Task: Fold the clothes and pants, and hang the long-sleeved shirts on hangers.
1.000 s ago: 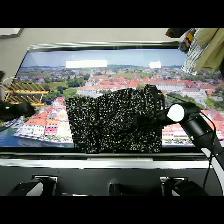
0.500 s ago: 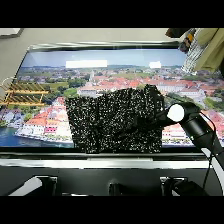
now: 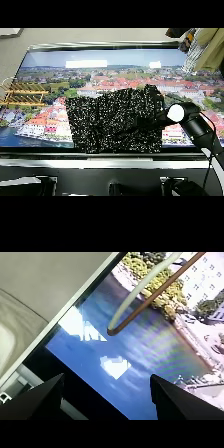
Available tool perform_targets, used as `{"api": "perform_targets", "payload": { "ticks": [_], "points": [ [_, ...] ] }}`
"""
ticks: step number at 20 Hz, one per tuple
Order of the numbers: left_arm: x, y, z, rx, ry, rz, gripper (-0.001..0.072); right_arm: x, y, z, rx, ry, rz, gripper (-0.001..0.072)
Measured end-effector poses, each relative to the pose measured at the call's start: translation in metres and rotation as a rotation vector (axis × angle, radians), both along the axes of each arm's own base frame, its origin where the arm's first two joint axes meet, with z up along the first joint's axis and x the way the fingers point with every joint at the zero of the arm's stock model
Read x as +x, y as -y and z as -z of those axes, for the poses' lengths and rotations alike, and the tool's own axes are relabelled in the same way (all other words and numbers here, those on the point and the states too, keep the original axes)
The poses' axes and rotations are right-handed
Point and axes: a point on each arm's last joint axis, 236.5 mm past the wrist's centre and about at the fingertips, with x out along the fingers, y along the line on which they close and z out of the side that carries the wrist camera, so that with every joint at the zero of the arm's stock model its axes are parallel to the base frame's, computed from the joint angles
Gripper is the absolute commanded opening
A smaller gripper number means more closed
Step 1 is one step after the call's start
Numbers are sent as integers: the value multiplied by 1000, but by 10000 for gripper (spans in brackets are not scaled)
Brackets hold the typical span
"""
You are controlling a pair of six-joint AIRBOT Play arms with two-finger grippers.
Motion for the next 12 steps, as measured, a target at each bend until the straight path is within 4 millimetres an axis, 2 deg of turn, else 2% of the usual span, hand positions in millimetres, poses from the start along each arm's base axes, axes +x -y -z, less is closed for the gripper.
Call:
{"api": "perform_targets", "payload": {
  "ticks": [2, 7, 12],
  "points": [
    [11, -5, 19, 9, -17, 66, 612, 1, 1, 0, -3, 6, 1, 37],
    [38, -1, 65, 21, -68, 245, 612, 7, 2, -1, -6, 28, 7, 37],
    [53, 3, 92, 25, -90, 316, 593, 10, 4, 0, -13, 35, 29, 37]
  ]
}}
